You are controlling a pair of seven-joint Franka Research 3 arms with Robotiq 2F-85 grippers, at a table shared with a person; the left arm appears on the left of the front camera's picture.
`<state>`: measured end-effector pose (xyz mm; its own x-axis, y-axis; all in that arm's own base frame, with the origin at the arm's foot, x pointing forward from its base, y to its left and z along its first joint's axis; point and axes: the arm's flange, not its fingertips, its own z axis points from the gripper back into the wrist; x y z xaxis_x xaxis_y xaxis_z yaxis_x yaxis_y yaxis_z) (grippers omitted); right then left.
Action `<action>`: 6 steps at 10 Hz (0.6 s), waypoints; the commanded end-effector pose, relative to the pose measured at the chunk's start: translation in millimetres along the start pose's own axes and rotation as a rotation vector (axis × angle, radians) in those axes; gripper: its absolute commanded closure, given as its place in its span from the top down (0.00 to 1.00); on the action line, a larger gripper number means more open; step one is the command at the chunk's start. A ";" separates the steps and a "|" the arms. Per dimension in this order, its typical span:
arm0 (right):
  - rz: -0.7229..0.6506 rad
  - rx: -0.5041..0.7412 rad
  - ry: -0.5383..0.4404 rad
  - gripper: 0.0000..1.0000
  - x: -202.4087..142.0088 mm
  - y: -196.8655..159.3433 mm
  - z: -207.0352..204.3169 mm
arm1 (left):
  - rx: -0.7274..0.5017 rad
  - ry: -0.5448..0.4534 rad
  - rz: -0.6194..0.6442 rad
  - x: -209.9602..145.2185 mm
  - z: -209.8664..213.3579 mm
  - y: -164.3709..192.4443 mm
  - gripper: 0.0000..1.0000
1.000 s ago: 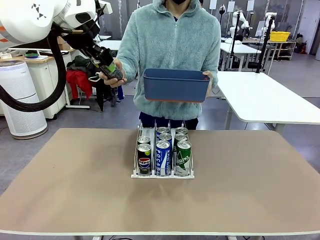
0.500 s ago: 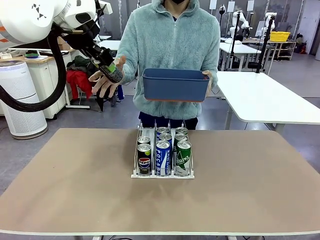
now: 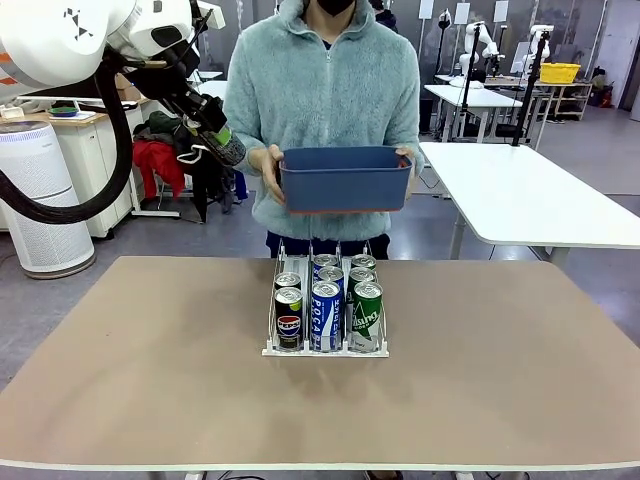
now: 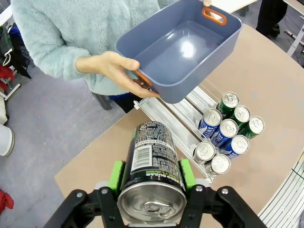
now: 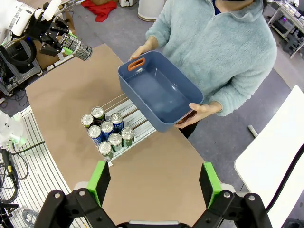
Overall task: Fill the beverage cans into the dispenser.
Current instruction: Place the picked Pepsi coke in the line of the Automatic Can Dispenser with the same cans.
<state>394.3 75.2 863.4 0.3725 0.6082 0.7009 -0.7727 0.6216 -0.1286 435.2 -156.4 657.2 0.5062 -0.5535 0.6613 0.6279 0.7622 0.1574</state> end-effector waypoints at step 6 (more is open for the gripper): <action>-0.013 -0.001 0.000 1.00 0.1 0.9 0.2 | 0.014 0.031 -0.004 -0.5 -3.9 -9.0 0.58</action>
<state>394.3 75.2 863.4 0.3725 0.6082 0.7009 -0.7727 0.6216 -0.1286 434.7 -158.6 655.1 0.5073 -0.5615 0.6537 0.6321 0.7581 0.1606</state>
